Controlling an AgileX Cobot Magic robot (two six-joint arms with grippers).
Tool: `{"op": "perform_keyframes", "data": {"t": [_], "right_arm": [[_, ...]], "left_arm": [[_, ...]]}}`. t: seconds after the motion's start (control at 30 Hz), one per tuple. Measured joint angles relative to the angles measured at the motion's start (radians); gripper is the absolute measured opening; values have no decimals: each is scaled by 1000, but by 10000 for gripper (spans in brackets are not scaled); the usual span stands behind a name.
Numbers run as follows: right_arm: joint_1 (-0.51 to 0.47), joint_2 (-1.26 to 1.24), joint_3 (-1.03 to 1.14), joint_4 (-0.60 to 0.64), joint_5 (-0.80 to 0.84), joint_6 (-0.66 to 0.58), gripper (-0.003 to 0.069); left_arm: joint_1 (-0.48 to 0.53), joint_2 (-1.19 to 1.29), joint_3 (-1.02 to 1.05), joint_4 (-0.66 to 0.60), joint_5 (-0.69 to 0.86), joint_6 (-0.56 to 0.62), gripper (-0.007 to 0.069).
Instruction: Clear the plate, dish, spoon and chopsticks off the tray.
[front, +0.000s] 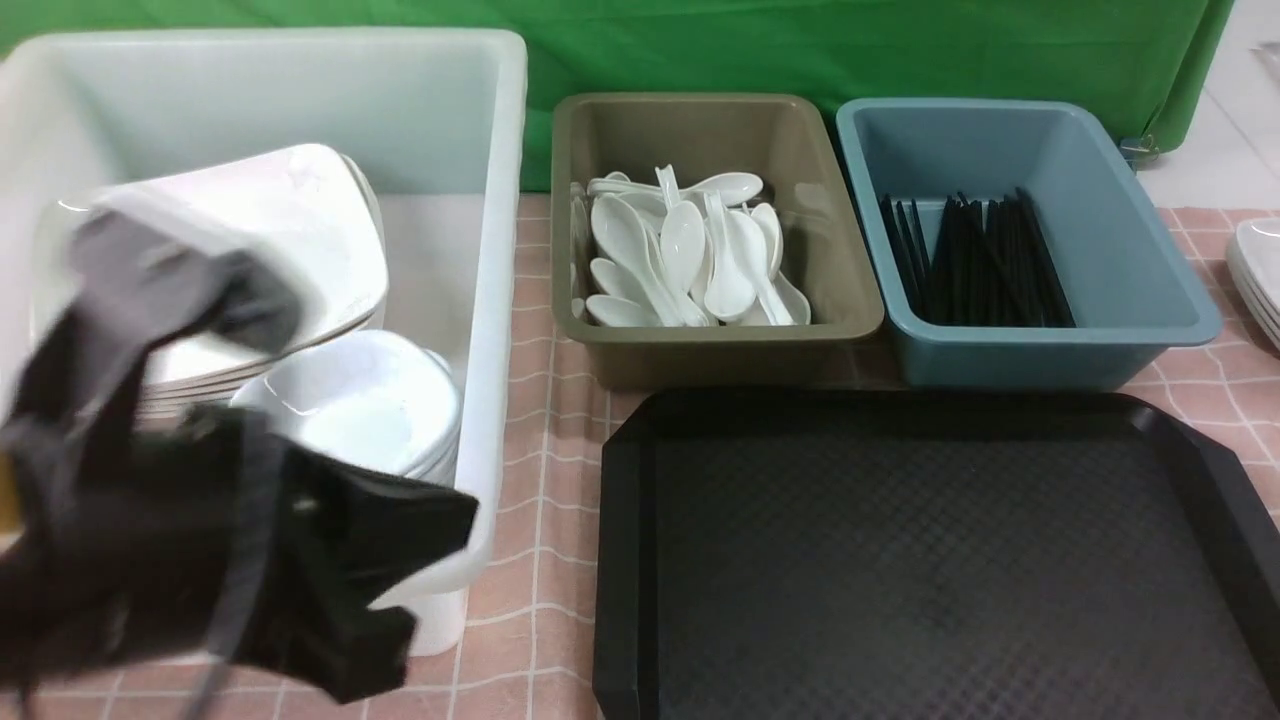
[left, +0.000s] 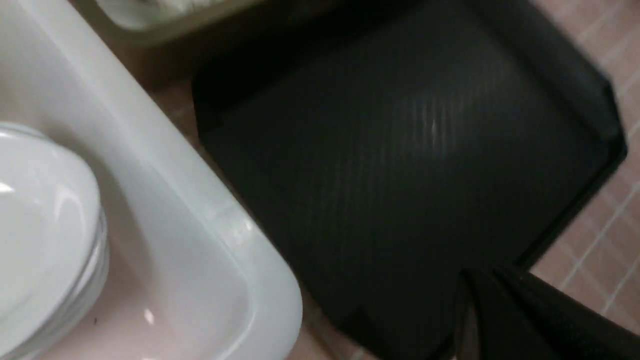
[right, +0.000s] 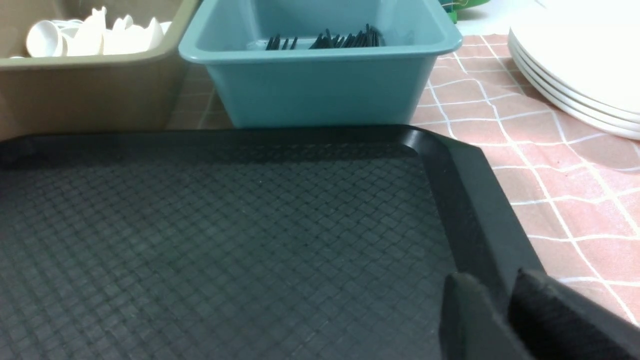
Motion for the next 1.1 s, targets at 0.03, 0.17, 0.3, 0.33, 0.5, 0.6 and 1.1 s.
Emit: {"op": "perform_keyframes", "data": {"t": [0.03, 0.17, 0.3, 0.33, 0.5, 0.6, 1.1], "right_arm": [[0, 0, 0, -1, 0, 0, 197], [0, 0, 0, -1, 0, 0, 209], [0, 0, 0, -2, 0, 0, 218], [0, 0, 0, -2, 0, 0, 221], [0, 0, 0, -2, 0, 0, 232], [0, 0, 0, -2, 0, 0, 235], [0, 0, 0, -2, 0, 0, 240]], "left_arm": [[0, -35, 61, -41, -80, 0, -4], [0, -184, 242, -149, -388, -2, -3], [0, -257, 344, -109, -488, -4, -2], [0, -267, 368, -69, -497, -5, -2], [0, -277, 461, 146, -507, -5, -2], [0, -277, 480, 174, -505, -6, -2], [239, -365, 553, 307, -510, -109, -2]]}}
